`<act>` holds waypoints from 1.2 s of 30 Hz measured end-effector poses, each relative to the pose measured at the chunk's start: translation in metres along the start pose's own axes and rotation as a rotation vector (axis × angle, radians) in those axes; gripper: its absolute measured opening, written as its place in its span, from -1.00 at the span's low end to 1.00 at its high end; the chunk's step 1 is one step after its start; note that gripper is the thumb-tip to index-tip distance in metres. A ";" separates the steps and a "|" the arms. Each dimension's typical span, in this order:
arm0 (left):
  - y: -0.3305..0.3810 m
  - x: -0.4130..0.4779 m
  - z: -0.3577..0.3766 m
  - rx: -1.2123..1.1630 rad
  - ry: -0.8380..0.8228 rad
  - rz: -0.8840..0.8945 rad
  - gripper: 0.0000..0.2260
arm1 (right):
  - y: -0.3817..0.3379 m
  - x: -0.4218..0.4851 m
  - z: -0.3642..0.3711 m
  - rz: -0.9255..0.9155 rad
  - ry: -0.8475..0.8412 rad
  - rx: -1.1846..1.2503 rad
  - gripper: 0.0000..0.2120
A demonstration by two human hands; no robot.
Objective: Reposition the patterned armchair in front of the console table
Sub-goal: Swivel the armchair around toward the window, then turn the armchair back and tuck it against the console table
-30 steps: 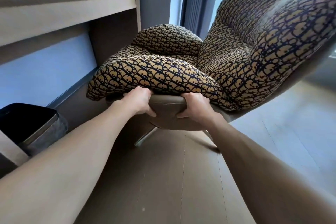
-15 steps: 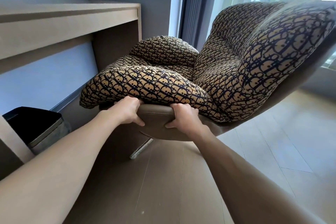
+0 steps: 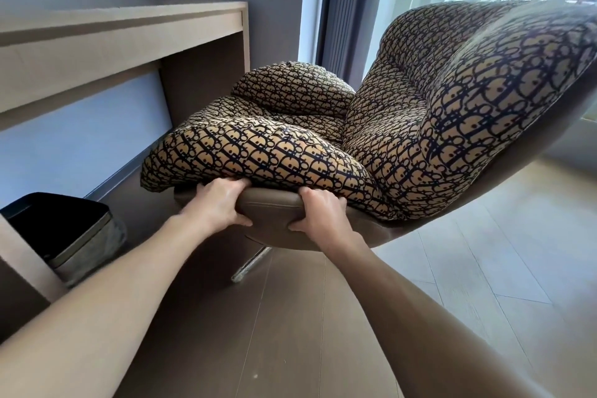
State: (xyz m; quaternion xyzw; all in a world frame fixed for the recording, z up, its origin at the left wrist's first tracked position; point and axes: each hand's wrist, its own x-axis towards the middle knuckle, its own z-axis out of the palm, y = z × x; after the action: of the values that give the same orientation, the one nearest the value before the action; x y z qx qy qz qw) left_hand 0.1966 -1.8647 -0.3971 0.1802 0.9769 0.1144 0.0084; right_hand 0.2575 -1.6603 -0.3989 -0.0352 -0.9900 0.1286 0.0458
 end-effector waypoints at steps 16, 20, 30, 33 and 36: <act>0.124 -0.098 -0.179 0.027 -0.310 -0.260 -0.24 | -0.010 -0.071 -0.225 -0.106 -0.375 -0.041 -0.31; 0.219 -0.126 -0.277 -0.064 -0.316 -0.323 -0.22 | 0.035 -0.105 -0.370 -0.108 -0.298 -0.034 -0.29; 0.425 -0.086 -0.400 -0.217 -0.289 -0.221 -0.24 | 0.165 -0.110 -0.581 0.035 -0.211 -0.061 -0.25; 0.461 -0.049 -0.402 -0.210 -0.291 -0.172 -0.24 | 0.200 -0.094 -0.595 0.062 -0.209 -0.067 -0.26; 0.490 0.004 -0.390 -0.208 -0.287 -0.133 -0.25 | 0.242 -0.064 -0.602 0.080 -0.209 -0.091 -0.28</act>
State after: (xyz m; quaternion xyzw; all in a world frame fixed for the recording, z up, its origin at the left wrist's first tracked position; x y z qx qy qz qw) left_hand 0.3416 -1.5033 0.0940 0.1278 0.9584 0.1870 0.1737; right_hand 0.3954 -1.2809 0.1126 -0.0632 -0.9920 0.0884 -0.0647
